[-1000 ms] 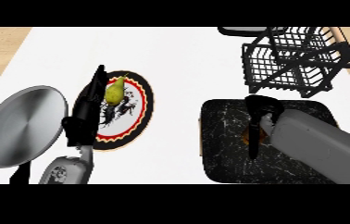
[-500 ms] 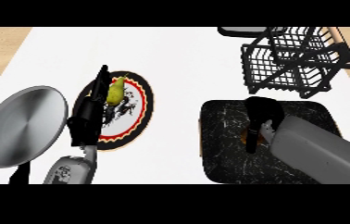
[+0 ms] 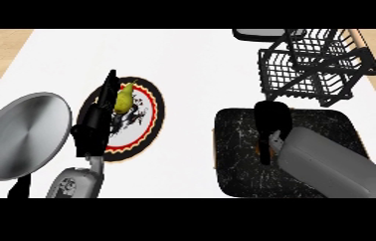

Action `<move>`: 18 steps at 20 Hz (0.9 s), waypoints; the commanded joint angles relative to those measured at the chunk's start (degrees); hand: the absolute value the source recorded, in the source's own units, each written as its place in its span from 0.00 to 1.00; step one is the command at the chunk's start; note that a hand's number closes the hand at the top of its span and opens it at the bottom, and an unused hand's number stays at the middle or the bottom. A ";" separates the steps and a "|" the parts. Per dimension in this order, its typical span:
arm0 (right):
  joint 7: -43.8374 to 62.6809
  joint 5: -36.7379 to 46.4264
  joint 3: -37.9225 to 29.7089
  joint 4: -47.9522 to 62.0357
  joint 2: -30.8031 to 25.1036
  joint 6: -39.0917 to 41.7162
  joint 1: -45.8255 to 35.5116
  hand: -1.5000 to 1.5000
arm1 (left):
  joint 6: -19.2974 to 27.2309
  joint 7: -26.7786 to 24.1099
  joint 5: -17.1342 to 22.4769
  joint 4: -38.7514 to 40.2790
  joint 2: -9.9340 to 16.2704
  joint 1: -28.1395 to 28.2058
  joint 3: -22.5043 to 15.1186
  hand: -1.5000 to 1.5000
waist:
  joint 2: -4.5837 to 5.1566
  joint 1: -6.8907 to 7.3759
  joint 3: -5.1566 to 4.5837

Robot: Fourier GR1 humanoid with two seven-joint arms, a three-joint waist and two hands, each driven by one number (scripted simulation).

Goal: Pick the sweet potato from the tray and place it in the tiered basket

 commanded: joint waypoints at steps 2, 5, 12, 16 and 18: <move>2.35 7.03 -1.72 -2.48 3.45 -3.32 2.82 1.00 | -0.32 1.55 0.32 -3.40 1.16 1.70 1.36 0.50 | 0.75 0.27 0.99; 7.18 10.88 -3.44 -4.87 5.38 -4.68 3.84 1.00 | -1.46 0.84 0.82 -2.14 1.75 0.89 2.19 0.50 | 0.74 -0.04 0.97; 13.11 15.62 -10.97 -15.52 -1.77 0.06 -0.09 1.00 | 0.27 -0.08 -0.79 0.37 -0.74 0.89 0.80 0.50 | 0.35 -1.04 0.91; 16.02 15.89 -16.94 -22.25 -5.09 2.27 -3.17 1.00 | 1.06 -0.59 -1.01 0.04 -1.34 1.72 0.82 0.50 | 0.09 -1.45 0.89; 18.77 16.12 -18.21 -28.92 -6.70 4.66 -3.55 1.00 | 1.36 0.03 -1.40 -0.51 -0.63 1.57 1.42 0.50 | -0.23 -2.23 0.88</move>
